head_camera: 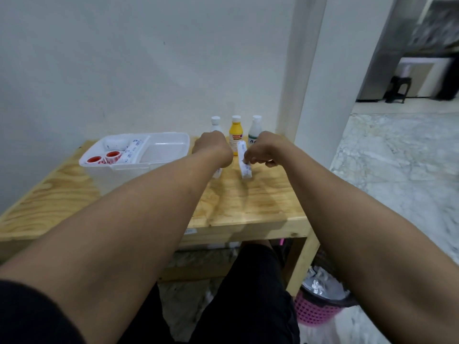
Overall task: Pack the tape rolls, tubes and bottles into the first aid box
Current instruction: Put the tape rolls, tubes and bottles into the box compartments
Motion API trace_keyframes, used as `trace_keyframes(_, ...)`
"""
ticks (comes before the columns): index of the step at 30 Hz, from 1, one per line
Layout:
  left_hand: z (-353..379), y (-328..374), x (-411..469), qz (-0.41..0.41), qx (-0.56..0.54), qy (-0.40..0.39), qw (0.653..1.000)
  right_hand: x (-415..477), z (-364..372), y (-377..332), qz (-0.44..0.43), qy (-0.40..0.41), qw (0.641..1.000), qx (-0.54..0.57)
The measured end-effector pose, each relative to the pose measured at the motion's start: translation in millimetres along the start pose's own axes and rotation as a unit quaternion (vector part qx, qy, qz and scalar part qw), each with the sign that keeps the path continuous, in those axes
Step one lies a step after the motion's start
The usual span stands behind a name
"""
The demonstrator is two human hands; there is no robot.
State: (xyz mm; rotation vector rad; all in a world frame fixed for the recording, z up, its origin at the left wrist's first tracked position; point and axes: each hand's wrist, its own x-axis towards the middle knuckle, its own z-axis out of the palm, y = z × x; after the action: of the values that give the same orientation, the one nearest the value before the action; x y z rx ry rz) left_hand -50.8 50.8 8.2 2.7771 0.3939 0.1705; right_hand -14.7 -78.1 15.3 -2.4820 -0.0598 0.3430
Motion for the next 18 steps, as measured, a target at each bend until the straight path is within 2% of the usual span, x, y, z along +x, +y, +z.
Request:
trace_keyframes(6,-36.6,-0.2,-7.1,-0.01,-0.082,-0.003,0.997,-20.3,-17.0,-19.0,-0.025,0.075,0.997,0.016)
trace_keyframes(13,-90.6,-31.3,-8.8,-0.031,-0.18,0.019,0.983,-39.5,-22.7,-60.6,-0.07,0.104,0.992,0.028)
trace_keyframes(18,-116.1,-62.8,-9.2,-0.042,-0.266,0.007,0.963,-44.6,-13.4,-93.4,-0.113,0.109,0.985,0.072)
